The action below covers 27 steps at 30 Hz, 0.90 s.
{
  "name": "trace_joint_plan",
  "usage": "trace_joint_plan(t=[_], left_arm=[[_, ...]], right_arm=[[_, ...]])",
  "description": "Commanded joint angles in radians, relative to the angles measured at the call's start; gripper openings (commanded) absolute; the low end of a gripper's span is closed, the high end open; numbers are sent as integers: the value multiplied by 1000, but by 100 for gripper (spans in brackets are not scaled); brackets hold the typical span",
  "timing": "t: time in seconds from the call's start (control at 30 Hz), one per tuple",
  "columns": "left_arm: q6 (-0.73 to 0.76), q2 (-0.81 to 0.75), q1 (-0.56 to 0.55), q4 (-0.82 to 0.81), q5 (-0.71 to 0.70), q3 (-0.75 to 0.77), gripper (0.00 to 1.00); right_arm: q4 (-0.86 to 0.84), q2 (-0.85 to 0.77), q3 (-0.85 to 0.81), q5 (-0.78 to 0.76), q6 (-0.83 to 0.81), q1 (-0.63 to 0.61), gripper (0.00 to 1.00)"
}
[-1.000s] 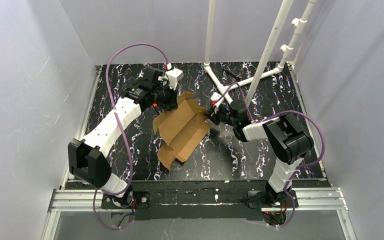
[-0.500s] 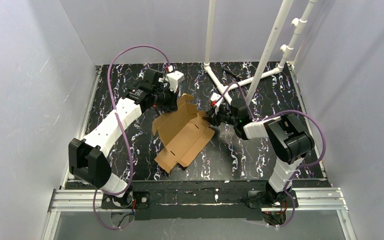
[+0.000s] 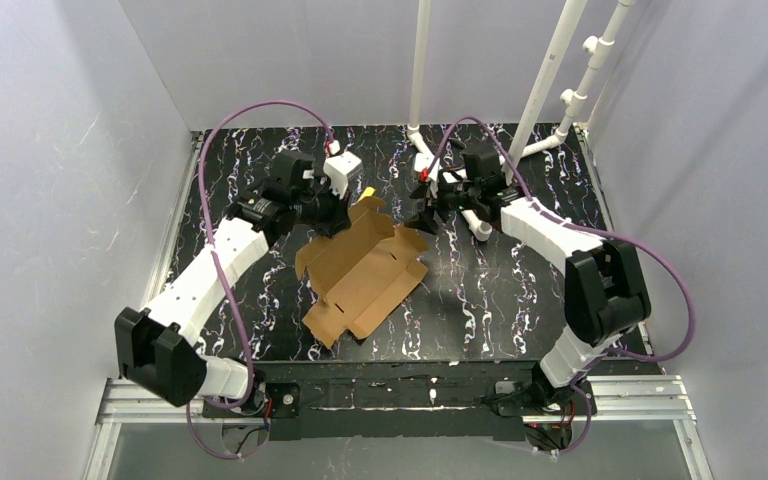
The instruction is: Fold the paper box
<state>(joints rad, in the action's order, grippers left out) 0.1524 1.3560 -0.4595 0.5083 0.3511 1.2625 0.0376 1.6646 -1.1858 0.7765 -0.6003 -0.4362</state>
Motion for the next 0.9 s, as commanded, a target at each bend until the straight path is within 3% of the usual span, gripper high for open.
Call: trace_joint_plan(t=[0.0, 0.1, 0.27, 0.4, 0.87], left_arm=[[62, -86, 2, -80, 35, -71, 0], [78, -94, 2, -97, 27, -70, 0], [96, -84, 1, -55, -1, -18, 0], [103, -87, 2, -33, -21, 7, 0], [30, -53, 2, 3, -81, 60, 0]], right_arm=[[-8, -43, 52, 15, 234, -2, 66], [-179, 4, 73, -50, 466, -5, 36], [-208, 82, 5, -98, 629, -33, 15], [-215, 97, 4, -137, 652, -53, 12], [-214, 73, 25, 19, 632, -99, 12]])
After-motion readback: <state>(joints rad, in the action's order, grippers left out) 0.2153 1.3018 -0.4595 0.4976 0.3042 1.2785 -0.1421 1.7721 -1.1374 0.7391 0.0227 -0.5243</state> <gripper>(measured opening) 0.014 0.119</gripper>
